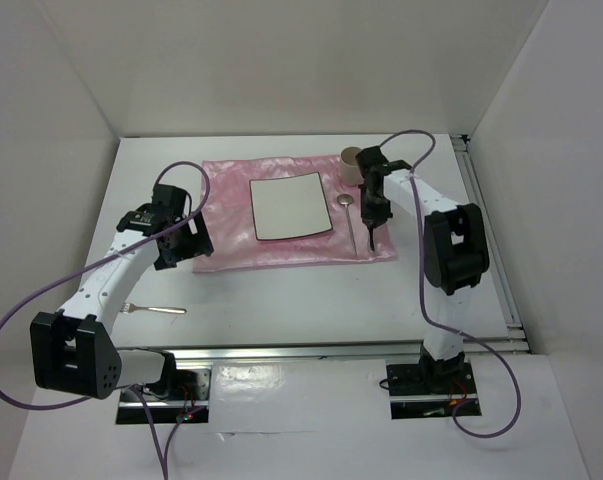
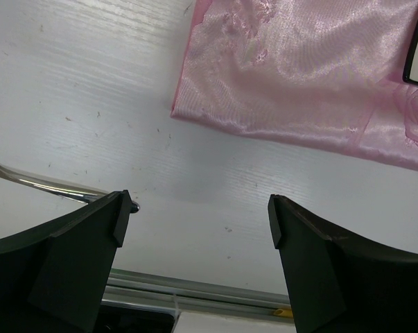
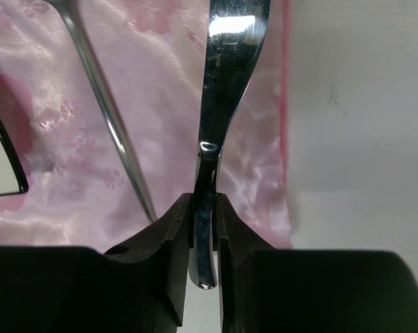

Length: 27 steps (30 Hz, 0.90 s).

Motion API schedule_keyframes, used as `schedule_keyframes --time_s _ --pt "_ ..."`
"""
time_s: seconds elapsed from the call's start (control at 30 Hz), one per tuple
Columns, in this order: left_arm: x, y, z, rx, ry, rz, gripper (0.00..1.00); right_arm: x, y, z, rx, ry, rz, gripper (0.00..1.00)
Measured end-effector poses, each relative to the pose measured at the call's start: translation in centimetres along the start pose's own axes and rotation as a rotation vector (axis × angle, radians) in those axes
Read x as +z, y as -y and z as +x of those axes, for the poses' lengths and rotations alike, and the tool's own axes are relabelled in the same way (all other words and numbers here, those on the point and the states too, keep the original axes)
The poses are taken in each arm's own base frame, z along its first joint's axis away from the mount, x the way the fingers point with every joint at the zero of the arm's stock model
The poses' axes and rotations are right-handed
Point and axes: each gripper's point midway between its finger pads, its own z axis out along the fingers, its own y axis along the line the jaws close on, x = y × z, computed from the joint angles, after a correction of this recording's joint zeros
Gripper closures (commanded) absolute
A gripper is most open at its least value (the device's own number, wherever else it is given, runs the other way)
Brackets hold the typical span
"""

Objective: Set the dinner table for one person

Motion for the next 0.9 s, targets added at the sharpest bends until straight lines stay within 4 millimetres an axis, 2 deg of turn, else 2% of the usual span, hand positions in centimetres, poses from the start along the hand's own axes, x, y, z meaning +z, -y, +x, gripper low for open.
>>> schedule_keyframes --time_s 0.17,0.27,0.33,0.4,0.47,0.53,0.63,0.73,0.83,0.9 --pt "0.0 -0.1 0.0 0.000 0.002 -0.007 0.00 2.2 -1.9 -0.7 -0.098 -0.029 -0.009 0.96" --pt "0.0 -0.1 0.0 -0.002 0.002 -0.008 0.00 3.1 -2.5 -1.7 -0.125 -0.021 -0.007 0.89" --pt "0.0 -0.2 0.1 -0.010 0.001 -0.013 0.00 3.5 -2.5 -2.0 -0.132 -0.018 0.005 0.82" --pt "0.0 -0.6 0.2 -0.050 0.005 -0.040 0.00 4.0 -2.2 -1.9 -0.134 -0.028 0.024 0.61" --pt "-0.1 -1.2 0.6 -0.078 0.002 -0.070 0.00 4.2 -2.0 -1.5 -0.132 -0.041 0.039 0.58" --pt "-0.3 -1.8 0.8 -0.108 0.004 -0.102 0.00 4.2 -1.9 -1.4 -0.133 -0.048 0.042 0.50" --pt "-0.4 -2.9 1.4 -0.170 -0.030 -0.193 0.03 4.1 -2.0 -1.3 -0.125 -0.048 0.041 0.50" --pt "-0.2 -3.4 1.1 -0.242 -0.049 -0.278 0.06 3.6 -1.9 -1.3 -0.104 -0.042 0.040 0.50" --pt "0.1 -3.6 1.0 -0.316 -0.061 -0.308 0.08 1.8 -1.7 -1.4 -0.062 -0.017 0.031 0.46" --pt "0.4 -4.0 1.3 -0.376 -0.071 -0.309 0.08 0.0 -1.5 -0.9 -0.036 0.001 0.015 0.39"
